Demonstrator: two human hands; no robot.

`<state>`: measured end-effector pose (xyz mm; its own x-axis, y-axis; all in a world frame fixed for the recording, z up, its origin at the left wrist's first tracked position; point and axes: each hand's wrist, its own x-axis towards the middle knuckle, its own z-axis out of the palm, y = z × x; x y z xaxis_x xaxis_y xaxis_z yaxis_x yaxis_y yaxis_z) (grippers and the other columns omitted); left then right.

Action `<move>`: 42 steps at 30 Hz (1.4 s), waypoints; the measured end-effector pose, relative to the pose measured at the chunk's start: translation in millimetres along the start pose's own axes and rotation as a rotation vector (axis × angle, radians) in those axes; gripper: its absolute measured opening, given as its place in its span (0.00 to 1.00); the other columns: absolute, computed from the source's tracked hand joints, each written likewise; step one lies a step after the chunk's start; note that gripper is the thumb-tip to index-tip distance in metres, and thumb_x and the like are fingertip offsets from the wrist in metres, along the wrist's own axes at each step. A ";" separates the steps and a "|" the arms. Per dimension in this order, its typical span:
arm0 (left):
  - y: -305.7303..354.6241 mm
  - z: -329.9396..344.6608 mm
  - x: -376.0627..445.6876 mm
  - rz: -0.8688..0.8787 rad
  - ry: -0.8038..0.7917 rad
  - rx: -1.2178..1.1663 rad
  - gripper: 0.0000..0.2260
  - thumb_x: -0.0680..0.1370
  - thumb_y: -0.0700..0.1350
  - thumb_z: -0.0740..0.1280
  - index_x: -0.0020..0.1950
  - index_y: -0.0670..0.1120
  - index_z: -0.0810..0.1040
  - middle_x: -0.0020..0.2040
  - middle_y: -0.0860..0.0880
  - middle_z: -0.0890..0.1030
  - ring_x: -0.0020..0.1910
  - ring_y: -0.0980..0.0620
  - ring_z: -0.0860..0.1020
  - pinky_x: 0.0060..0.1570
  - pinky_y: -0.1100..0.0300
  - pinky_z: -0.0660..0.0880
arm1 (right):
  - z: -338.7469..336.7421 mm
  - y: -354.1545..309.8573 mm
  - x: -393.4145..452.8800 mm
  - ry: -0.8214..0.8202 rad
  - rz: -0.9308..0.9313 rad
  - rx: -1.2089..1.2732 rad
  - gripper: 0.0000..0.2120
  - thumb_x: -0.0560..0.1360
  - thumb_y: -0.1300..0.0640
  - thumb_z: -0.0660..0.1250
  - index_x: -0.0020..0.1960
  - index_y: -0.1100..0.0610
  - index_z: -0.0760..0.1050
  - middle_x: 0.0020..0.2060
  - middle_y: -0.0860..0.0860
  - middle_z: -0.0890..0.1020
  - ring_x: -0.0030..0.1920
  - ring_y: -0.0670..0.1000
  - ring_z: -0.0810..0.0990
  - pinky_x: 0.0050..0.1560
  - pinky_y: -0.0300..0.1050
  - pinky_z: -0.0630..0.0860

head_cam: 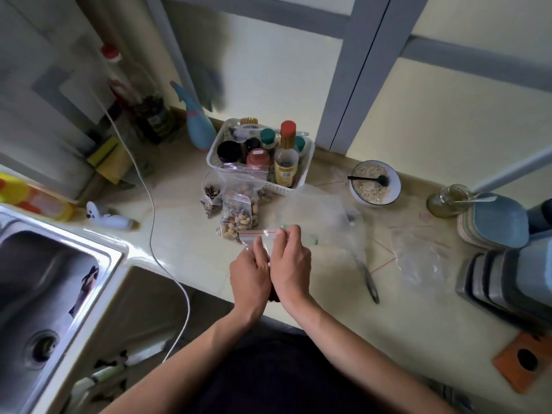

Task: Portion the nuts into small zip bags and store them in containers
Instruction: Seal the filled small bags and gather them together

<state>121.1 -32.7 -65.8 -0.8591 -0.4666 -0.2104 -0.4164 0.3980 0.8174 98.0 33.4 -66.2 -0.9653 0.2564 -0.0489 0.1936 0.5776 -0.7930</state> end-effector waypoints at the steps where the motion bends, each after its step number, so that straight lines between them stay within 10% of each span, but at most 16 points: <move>1: 0.4 0.0 1.3 0.004 0.015 0.017 0.24 0.85 0.54 0.54 0.30 0.48 0.64 0.25 0.50 0.71 0.25 0.52 0.68 0.30 0.55 0.62 | 1.1 -1.1 1.5 -0.010 -0.017 0.008 0.11 0.84 0.49 0.57 0.52 0.57 0.70 0.39 0.58 0.84 0.42 0.66 0.81 0.35 0.56 0.73; 15: 2.2 0.0 20.1 0.004 0.152 0.052 0.23 0.85 0.53 0.53 0.32 0.46 0.67 0.28 0.46 0.75 0.27 0.48 0.73 0.30 0.51 0.68 | 6.5 -16.0 22.7 -0.126 -0.070 0.090 0.08 0.84 0.55 0.60 0.49 0.59 0.72 0.40 0.56 0.84 0.41 0.57 0.78 0.35 0.46 0.60; 20: -9.9 -15.0 29.2 0.134 0.033 0.056 0.24 0.85 0.51 0.55 0.31 0.45 0.69 0.25 0.49 0.73 0.26 0.49 0.71 0.31 0.51 0.67 | -8.0 -7.5 46.3 -0.469 0.079 0.215 0.08 0.77 0.52 0.63 0.41 0.53 0.75 0.34 0.50 0.83 0.36 0.47 0.82 0.39 0.46 0.79; 25: -35.2 -24.6 26.7 0.160 -0.312 -0.053 0.23 0.84 0.51 0.60 0.30 0.48 0.65 0.24 0.54 0.66 0.25 0.56 0.64 0.30 0.57 0.62 | -30.3 10.7 64.2 -0.857 0.238 0.270 0.10 0.76 0.53 0.71 0.46 0.61 0.82 0.39 0.56 0.84 0.39 0.49 0.83 0.40 0.43 0.77; 31: -65.7 -27.2 28.5 -0.117 -0.272 -0.028 0.24 0.72 0.63 0.73 0.53 0.46 0.71 0.49 0.49 0.77 0.39 0.47 0.82 0.45 0.48 0.79 | -24.3 27.4 50.0 -0.856 0.483 0.251 0.02 0.74 0.66 0.72 0.43 0.63 0.82 0.38 0.60 0.83 0.39 0.59 0.83 0.41 0.46 0.79; 34: -71.1 -25.4 34.3 -0.125 -0.068 0.254 0.22 0.72 0.60 0.74 0.48 0.44 0.70 0.44 0.47 0.75 0.42 0.48 0.74 0.42 0.54 0.71 | -17.1 29.0 38.5 -0.728 0.536 0.258 0.05 0.75 0.68 0.70 0.41 0.62 0.80 0.37 0.59 0.83 0.34 0.54 0.82 0.39 0.46 0.79; 42: -39.4 -12.7 16.0 -0.217 -0.492 -0.142 0.23 0.83 0.59 0.59 0.44 0.39 0.76 0.35 0.50 0.81 0.34 0.53 0.80 0.33 0.64 0.71 | -8.6 20.0 28.5 -0.670 0.386 0.156 0.11 0.71 0.71 0.65 0.36 0.58 0.78 0.27 0.53 0.82 0.30 0.51 0.78 0.33 0.41 0.74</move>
<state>127.6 -65.9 -94.6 -0.8102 -0.0886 -0.5794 -0.5839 0.2073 0.7849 75.8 58.9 -78.2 -0.7441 -0.1339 -0.6545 0.5576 0.4152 -0.7188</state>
